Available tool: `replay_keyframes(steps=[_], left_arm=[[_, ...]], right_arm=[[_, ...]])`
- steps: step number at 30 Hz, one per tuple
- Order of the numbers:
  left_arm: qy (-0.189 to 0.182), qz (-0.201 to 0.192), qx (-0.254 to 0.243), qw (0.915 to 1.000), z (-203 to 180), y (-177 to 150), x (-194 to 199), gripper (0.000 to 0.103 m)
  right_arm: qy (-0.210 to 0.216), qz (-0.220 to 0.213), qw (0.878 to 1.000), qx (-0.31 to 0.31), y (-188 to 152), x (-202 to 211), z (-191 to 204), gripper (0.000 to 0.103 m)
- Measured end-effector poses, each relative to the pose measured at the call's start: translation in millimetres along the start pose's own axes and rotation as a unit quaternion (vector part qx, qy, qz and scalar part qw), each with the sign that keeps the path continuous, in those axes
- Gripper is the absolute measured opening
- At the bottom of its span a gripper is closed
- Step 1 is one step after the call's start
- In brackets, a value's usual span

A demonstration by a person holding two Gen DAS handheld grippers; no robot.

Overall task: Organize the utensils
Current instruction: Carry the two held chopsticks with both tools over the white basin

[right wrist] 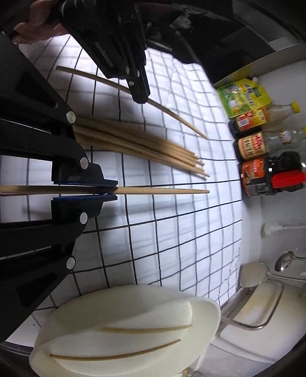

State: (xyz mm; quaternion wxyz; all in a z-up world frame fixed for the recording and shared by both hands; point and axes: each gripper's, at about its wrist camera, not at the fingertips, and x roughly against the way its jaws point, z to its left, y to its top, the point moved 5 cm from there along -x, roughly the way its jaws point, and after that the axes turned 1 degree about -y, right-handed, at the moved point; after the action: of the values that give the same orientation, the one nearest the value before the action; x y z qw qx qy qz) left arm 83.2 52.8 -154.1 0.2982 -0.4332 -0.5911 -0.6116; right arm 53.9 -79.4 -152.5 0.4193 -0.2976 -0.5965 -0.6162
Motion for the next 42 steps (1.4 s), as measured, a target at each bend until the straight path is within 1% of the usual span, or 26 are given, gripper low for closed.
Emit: replay_keyframes(steps=[5,9,12,15,18,20,24,30,36,42], left_arm=[[-0.006,-0.023,-0.009,0.9997,-17.4,11.9,26.4,0.008],[-0.021,-0.044,-0.029,0.9984,-49.5,26.1,44.0,0.008],[-0.039,-0.054,-0.048,0.9966,-80.2,36.8,51.8,0.008],[-0.061,-0.061,-0.073,0.9935,-119.1,48.3,55.7,0.007],[-0.091,-0.058,-0.096,0.9894,-160.6,56.8,53.4,0.008],[-0.1,-0.055,-0.11,0.9874,-185.4,60.7,48.5,0.007],[-0.108,-0.049,-0.134,0.9839,-228.7,68.6,34.7,0.007],[-0.113,-0.036,-0.15,0.9815,-273.9,78.2,9.5,0.007],[-0.107,-0.018,-0.154,0.982,-297.1,81.8,-16.4,0.008],[-0.094,0.002,-0.159,0.9829,-308.6,79.8,-41.1,0.008]], right_arm=[[0.007,-0.024,1.0,-0.006,5.3,33.8,-8.7,0.006],[0.003,-0.045,0.999,-0.017,7.1,60.0,-27.6,0.006],[-0.01,-0.061,0.998,-0.033,8.5,78.7,-53.6,0.006],[-0.029,-0.075,0.995,-0.059,5.4,96.6,-91.4,0.006],[-0.045,-0.081,0.993,-0.08,0.3,106.0,-124.1,0.006],[-0.053,-0.082,0.99,-0.099,-5.0,110.2,-150.6,0.006],[-0.064,-0.079,0.987,-0.123,-12.6,111.7,-191.8,0.006],[-0.067,-0.064,0.986,-0.138,-13.7,97.9,-234.1,0.006],[-0.062,-0.048,0.987,-0.142,-12.5,79.7,-258.7,0.006],[-0.056,-0.028,0.987,-0.15,-13.4,61.0,-275.1,0.006]])
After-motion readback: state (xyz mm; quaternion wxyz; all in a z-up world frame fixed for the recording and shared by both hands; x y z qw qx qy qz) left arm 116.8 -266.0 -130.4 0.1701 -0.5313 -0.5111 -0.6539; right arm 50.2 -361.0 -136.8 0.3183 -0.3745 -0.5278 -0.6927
